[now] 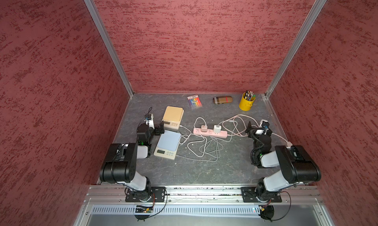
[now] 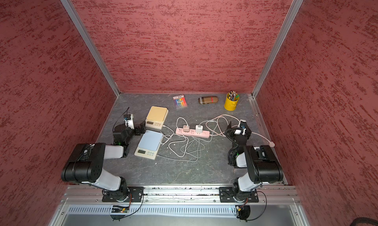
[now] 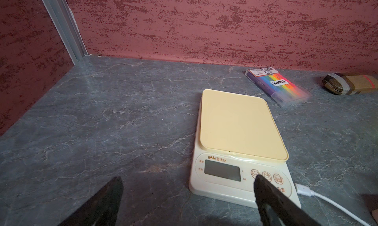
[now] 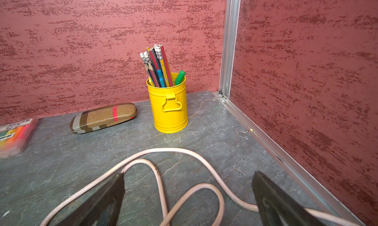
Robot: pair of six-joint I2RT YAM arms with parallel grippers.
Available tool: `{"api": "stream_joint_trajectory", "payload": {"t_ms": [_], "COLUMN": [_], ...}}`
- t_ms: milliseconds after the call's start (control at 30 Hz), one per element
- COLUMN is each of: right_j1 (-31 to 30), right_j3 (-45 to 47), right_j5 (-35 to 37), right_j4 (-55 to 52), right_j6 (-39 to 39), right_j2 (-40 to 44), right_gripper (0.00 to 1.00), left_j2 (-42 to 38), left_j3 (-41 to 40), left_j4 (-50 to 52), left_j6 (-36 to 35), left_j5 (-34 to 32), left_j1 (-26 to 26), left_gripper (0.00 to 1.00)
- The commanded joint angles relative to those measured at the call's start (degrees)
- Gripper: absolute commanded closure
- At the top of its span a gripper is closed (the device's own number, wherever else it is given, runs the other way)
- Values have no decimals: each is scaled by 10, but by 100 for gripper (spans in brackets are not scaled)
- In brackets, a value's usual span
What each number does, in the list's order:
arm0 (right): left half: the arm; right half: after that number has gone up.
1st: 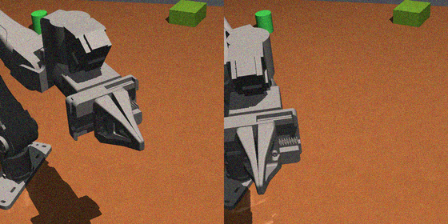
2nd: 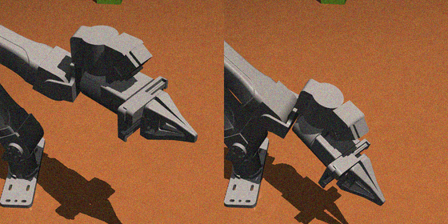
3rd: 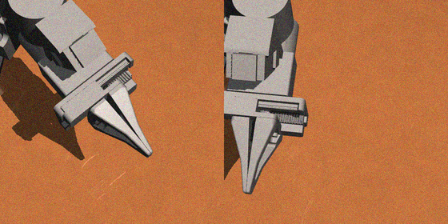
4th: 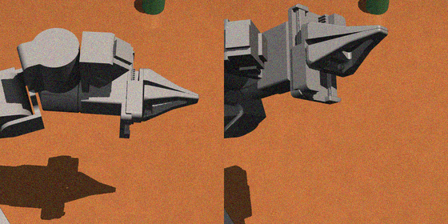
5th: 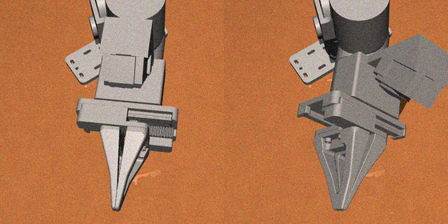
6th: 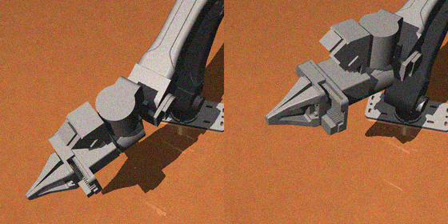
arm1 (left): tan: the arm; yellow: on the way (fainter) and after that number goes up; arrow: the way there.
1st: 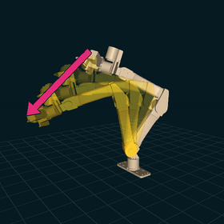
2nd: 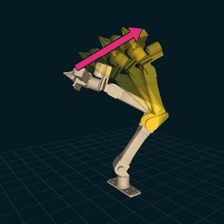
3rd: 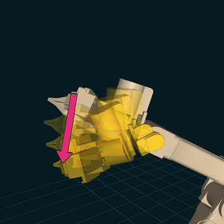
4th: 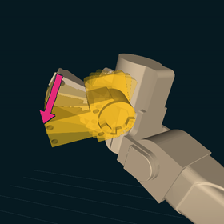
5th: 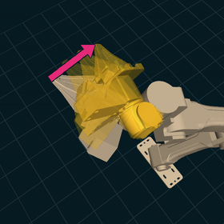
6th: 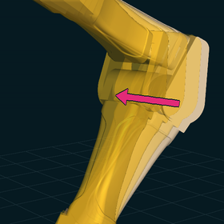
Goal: Charge the electronic scale
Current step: Reset both arms
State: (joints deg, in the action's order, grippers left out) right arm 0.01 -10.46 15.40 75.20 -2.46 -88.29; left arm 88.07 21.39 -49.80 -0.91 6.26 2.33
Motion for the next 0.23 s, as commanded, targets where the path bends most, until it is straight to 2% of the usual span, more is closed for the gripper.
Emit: {"api": "stream_joint_trajectory", "payload": {"t_ms": [0, 200], "right_j1": [2, 2], "right_j3": [-7, -7], "right_j5": [1, 2], "right_j4": [30, 30], "right_j6": [-10, -10], "right_j2": [1, 1], "right_gripper": [1, 1], "left_j2": [-2, -2], "left_j3": [6, 7], "left_j4": [-7, -7], "left_j6": [-5, -2], "left_j5": [3, 8], "left_j1": [1, 5], "left_gripper": [0, 0]}}
